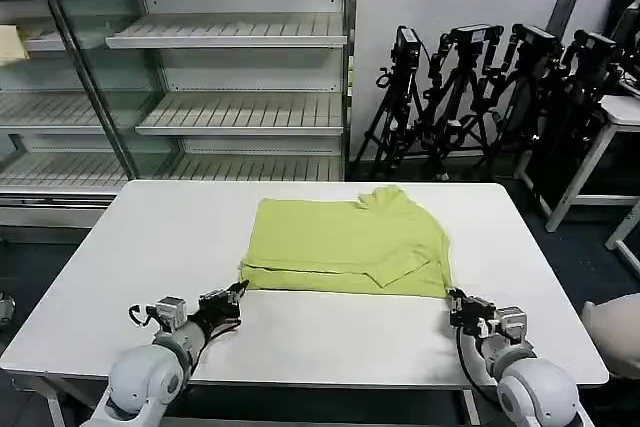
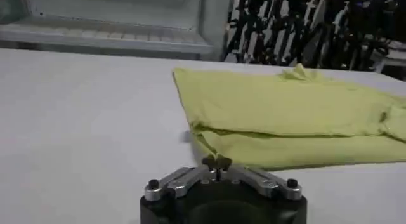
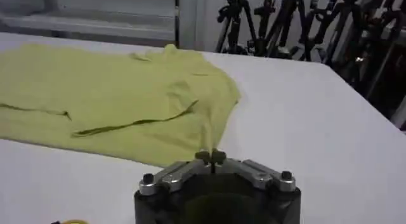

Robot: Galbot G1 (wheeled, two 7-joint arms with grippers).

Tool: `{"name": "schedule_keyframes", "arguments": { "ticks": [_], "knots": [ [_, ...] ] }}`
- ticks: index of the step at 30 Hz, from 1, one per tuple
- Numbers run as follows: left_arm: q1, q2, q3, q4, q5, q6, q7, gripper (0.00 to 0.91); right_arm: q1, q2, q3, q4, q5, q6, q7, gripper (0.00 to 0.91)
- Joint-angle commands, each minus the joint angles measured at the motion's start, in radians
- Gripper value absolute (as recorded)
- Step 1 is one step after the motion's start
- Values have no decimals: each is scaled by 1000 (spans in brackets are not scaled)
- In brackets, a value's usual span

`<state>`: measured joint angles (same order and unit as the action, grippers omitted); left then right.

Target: Fold and organize the clothes.

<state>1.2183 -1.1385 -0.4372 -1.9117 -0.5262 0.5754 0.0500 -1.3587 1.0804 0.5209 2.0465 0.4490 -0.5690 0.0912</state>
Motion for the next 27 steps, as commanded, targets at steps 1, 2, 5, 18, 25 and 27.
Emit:
{"name": "schedule_keyframes", "arguments": {
  "ticks": [1, 2, 5, 18, 25, 27],
  "knots": [
    [182, 14, -75, -159, 7, -1, 28, 10, -159, 21, 22, 126, -89, 27, -6, 0],
    [226, 18, -97, -181, 10, -6, 33, 10, -180, 26, 25, 140, -101, 32, -8, 0],
    [322, 24, -150, -228, 16, -20, 50, 10, -253, 39, 31, 190, -131, 51, -9, 0],
    [523, -1, -294, -298, 9, -72, 83, 10, -491, 66, 64, 344, -195, 89, -13, 0],
    [562, -7, -316, -317, 15, -73, 87, 91, -523, 58, 73, 351, -192, 80, -41, 0],
    [593, -8, -327, -345, 75, -99, 154, 907, -525, 53, 86, 343, -184, 71, -75, 907]
  ]
}}
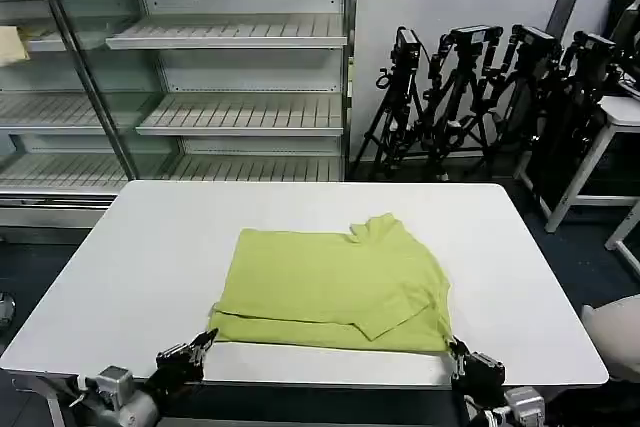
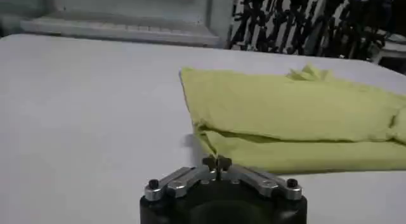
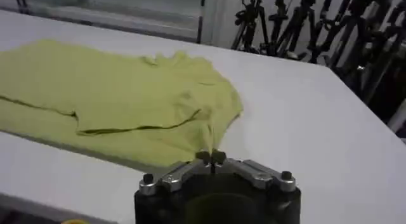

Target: Fold and organize the clothes.

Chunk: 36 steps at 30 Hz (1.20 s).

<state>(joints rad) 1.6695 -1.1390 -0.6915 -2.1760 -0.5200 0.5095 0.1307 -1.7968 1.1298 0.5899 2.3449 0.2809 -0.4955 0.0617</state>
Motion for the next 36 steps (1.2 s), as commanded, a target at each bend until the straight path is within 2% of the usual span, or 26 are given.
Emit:
{"name": "schedule_keyframes", "arguments": {
  "ticks": [1, 6, 9, 10, 13, 17, 24, 31, 36],
  "knots": [
    [148, -8, -74, -89, 79, -42, 77, 907, -83, 3, 25, 43, -13, 2, -45, 907],
    [116, -3, -122, -177, 54, -33, 22, 907, -51, -12, 113, 104, 101, -15, -35, 907],
    [10, 24, -121, -187, 29, 0, -3, 907, 25, -33, 140, 112, 151, -28, -17, 907],
    [-19, 40, -106, -178, 28, 3, -13, 907, 96, -44, 135, 106, 181, -42, -3, 907],
    [-146, 88, -22, -103, 28, 4, -21, 907, 274, -62, 67, 27, 187, -83, 38, 907],
    [-322, 129, 89, 70, 13, 5, -21, 907, 519, -62, -67, -137, 165, -83, 76, 907],
    [-554, 133, 216, 277, -52, 19, -38, 907, 862, 27, -291, -421, 150, -84, 117, 907],
    [-727, 123, 313, 447, -38, 25, -44, 907, 1014, 96, -380, -605, 127, -84, 147, 907],
    [-822, 106, 371, 533, -37, 29, -46, 907, 1085, 115, -404, -725, 161, -84, 161, 907]
  ]
}}
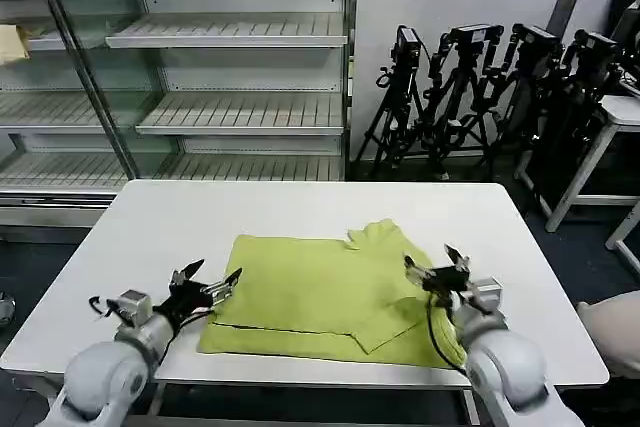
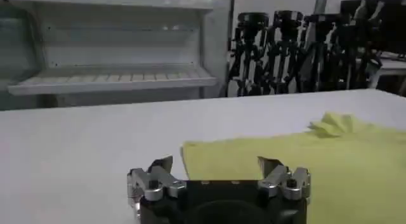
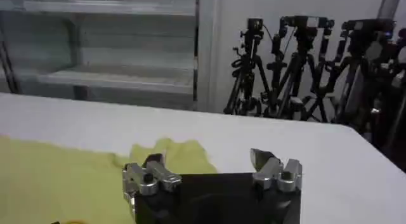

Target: Fold and organize the clothes.

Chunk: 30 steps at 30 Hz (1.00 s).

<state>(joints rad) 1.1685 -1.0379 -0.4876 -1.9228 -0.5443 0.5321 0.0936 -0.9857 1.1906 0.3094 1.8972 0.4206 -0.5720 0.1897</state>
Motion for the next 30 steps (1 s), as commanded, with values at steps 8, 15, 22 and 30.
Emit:
{"name": "schedule_keyframes", "arguments": {
  "ticks": [8, 15, 22, 30],
  "knots": [
    [-421, -30, 203, 432, 15, 29, 2, 907, 350, 112, -135, -459, 76, -7, 56, 907],
    [-430, -45, 205, 460, 45, 42, 28, 907, 362, 136, -137, -510, 54, -6, 47, 907],
    [-439, -64, 220, 484, 62, 44, 27, 907, 358, 144, -140, -522, 45, -6, 48, 907],
    [-447, -63, 227, 486, 62, 45, 6, 907, 353, 153, -134, -526, 41, -6, 47, 907]
  ]
}}
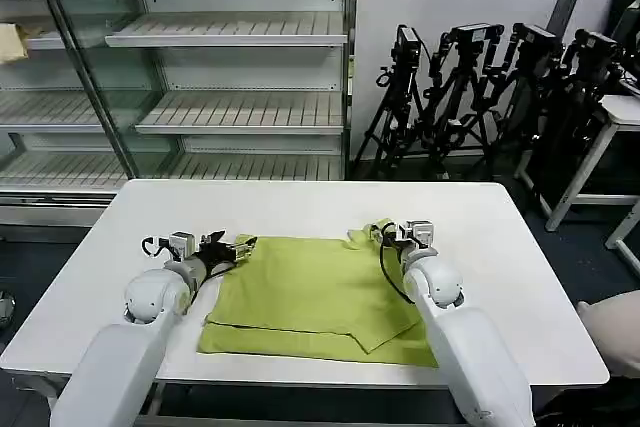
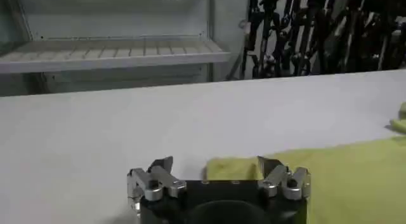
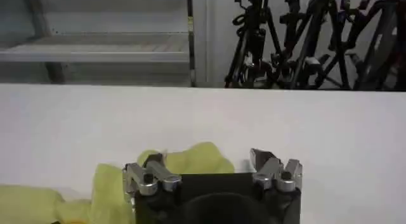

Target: Fold and organize the clothes.

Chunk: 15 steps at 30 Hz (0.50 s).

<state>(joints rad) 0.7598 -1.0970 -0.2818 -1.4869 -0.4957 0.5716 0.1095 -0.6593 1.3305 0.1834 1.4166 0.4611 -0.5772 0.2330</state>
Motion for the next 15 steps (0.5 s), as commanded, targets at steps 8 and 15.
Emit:
{"name": "schedule_keyframes", "arguments": {
  "ticks": [8, 15],
  "knots": [
    [-27, 3, 27, 39, -4, 7, -4, 20, 22, 13, -3, -52, 24, -2, -9, 0],
    [-16, 17, 34, 28, -25, 7, -4, 20, 26, 12, -2, -58, 35, -2, -11, 0]
  ]
}}
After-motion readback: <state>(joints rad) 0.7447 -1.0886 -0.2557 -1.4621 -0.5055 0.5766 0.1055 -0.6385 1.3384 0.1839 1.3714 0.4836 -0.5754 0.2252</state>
